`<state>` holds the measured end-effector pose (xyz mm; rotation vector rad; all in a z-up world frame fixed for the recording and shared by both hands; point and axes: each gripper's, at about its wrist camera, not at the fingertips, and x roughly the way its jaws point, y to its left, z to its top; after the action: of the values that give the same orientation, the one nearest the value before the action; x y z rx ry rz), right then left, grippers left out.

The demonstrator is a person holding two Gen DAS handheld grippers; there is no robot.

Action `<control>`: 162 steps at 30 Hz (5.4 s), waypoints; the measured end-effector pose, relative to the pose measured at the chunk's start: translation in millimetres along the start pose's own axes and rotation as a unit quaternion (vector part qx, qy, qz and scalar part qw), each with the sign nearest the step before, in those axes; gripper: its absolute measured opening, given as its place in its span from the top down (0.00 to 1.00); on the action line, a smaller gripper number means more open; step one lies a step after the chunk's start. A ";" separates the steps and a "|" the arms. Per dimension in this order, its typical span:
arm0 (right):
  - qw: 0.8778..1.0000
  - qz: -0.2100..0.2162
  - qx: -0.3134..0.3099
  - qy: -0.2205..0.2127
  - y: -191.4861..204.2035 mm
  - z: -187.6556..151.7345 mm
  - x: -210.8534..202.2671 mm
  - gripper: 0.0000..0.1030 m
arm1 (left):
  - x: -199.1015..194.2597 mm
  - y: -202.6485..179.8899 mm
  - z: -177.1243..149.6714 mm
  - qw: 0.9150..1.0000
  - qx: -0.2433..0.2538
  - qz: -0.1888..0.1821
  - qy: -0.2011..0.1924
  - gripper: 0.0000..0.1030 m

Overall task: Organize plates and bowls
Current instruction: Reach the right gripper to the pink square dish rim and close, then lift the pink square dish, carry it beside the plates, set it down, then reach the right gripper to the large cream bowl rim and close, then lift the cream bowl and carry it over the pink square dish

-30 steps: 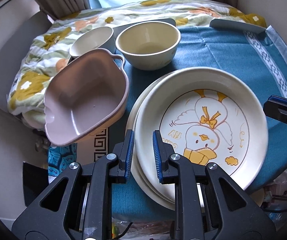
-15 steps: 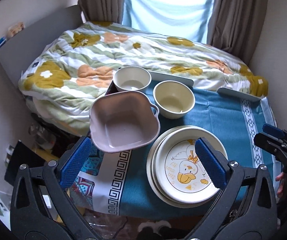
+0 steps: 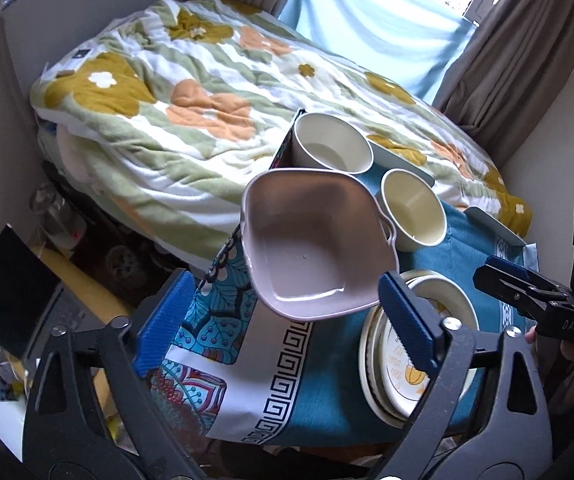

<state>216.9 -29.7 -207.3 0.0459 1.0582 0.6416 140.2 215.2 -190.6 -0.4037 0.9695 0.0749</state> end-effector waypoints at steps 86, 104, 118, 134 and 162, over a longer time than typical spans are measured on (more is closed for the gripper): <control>0.965 -0.136 0.223 -0.021 -255.9 -190.1 -141.5 0.82 | 141.2 -372.6 -169.4 0.952 0.242 -0.101 0.155 0.87; 0.967 -0.143 0.210 -0.010 -259.3 -191.7 -154.5 0.82 | 121.4 -377.4 -152.2 0.960 0.235 -0.085 0.126 0.48; 0.980 -0.130 0.084 -0.127 -158.4 -134.0 -246.9 0.69 | -27.9 -311.3 -92.1 0.982 0.173 -0.078 -0.015 0.26; 0.991 -0.091 0.025 -0.090 -50.3 4.7 -104.9 0.00 | -6.4 -129.0 43.7 0.996 0.077 -0.039 -0.030 0.00; 0.975 -0.051 0.184 0.112 -105.8 54.1 89.1 0.85 | 214.6 -107.4 91.6 0.969 0.074 -0.094 0.214 0.87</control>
<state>340.1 -56.6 -286.0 0.2451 1.3801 0.3565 360.2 124.7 -287.4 -0.3786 1.3467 -0.2673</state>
